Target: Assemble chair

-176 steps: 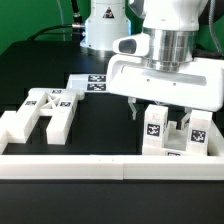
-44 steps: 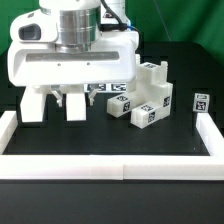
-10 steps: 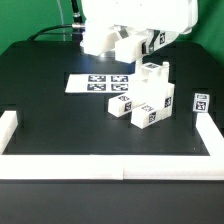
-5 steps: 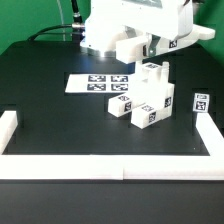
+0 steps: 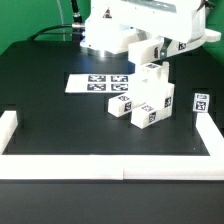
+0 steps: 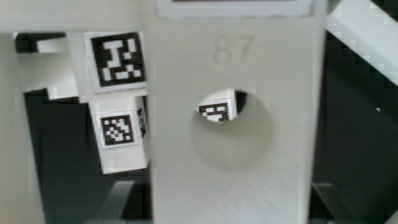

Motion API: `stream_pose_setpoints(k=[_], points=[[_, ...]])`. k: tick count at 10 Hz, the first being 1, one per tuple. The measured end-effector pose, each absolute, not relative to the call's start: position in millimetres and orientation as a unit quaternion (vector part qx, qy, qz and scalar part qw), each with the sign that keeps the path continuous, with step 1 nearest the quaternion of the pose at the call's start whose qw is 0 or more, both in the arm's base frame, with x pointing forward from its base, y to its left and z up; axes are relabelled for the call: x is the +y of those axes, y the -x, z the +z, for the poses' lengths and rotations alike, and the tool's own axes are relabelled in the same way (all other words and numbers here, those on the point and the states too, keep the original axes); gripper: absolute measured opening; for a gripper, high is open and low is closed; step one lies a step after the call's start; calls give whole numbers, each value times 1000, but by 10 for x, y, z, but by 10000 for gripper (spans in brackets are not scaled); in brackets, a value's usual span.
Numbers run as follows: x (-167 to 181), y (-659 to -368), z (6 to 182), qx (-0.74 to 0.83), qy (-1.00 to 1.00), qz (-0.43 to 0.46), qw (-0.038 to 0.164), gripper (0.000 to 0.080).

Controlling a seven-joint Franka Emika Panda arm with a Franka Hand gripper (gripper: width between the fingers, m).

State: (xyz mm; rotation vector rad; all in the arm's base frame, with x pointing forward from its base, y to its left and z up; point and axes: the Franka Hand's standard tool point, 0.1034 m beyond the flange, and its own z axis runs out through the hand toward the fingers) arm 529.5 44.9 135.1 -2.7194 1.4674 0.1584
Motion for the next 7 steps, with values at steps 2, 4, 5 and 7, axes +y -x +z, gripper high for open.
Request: stream_pose_setpoints(k=[2, 4, 5, 7], points=[[449, -5286, 1338, 462, 885, 52, 21, 289], [478, -5258, 1303, 416, 907, 53, 15, 289], [485, -5254, 1292, 410, 910, 54, 15, 289], [478, -5255, 1273, 408, 911, 54, 15, 289]])
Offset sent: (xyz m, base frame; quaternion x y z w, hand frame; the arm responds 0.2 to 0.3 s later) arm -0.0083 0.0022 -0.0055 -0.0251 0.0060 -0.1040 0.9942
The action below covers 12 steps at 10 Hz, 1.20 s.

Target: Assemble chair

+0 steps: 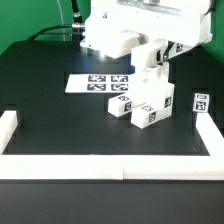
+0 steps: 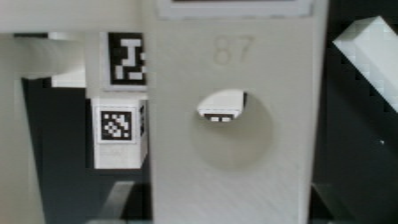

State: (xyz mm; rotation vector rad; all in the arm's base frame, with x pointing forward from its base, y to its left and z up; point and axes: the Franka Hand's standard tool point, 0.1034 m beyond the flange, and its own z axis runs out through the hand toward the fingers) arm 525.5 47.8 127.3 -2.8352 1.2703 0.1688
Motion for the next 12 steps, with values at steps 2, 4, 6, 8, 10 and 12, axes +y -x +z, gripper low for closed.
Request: stream_pose_setpoints(k=[2, 4, 6, 8, 10, 12], points=[[477, -5250, 1263, 408, 911, 55, 14, 289], [478, -5242, 1242, 408, 911, 57, 13, 289], [512, -5252, 1174, 408, 911, 56, 10, 289], [523, -5256, 1166, 406, 912, 56, 10, 289], [522, -5256, 1162, 406, 912, 56, 9, 289], [555, -5266, 1155, 410, 911, 52, 10, 289]])
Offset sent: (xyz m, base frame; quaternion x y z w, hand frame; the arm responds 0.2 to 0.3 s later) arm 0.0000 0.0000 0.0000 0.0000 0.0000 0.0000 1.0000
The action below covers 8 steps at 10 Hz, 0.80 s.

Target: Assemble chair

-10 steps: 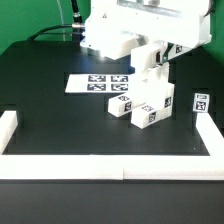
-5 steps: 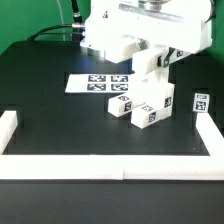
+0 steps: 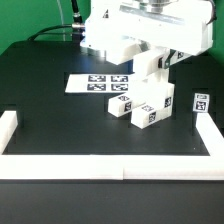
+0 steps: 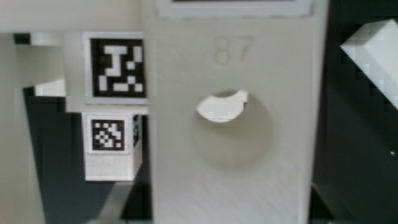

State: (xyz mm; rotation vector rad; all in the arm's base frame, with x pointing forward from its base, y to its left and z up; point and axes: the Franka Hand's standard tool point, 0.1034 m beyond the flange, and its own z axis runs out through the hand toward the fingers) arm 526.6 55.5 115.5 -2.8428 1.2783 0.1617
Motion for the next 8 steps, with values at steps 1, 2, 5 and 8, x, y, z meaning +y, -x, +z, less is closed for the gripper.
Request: stream_pose_setpoints(k=[1, 2, 5, 8], points=[[570, -5266, 1148, 408, 912, 51, 10, 289], [588, -5268, 1148, 411, 910, 50, 10, 289], [603, -5285, 1148, 406, 913, 46, 11, 289], [591, -5297, 1123, 395, 917, 45, 11, 289]])
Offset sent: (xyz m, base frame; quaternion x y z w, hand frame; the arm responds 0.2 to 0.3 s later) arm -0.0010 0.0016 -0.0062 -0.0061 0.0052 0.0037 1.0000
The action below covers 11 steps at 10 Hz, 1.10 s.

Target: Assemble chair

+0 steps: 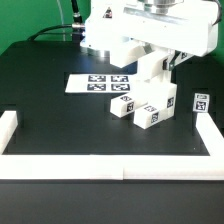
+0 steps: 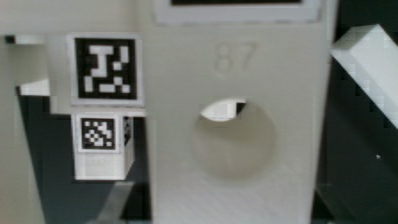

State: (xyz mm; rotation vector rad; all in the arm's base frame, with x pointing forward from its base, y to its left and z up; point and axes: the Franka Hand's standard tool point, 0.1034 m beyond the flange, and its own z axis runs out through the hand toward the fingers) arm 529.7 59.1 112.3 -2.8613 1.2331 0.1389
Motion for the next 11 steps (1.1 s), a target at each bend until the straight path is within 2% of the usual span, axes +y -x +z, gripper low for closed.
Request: stream_pose_setpoints(k=[5, 9, 11], points=[[596, -5307, 1120, 390, 920, 44, 12, 289], [640, -5311, 1351, 384, 922, 44, 20, 289], [643, -5303, 1323, 385, 922, 46, 19, 289]])
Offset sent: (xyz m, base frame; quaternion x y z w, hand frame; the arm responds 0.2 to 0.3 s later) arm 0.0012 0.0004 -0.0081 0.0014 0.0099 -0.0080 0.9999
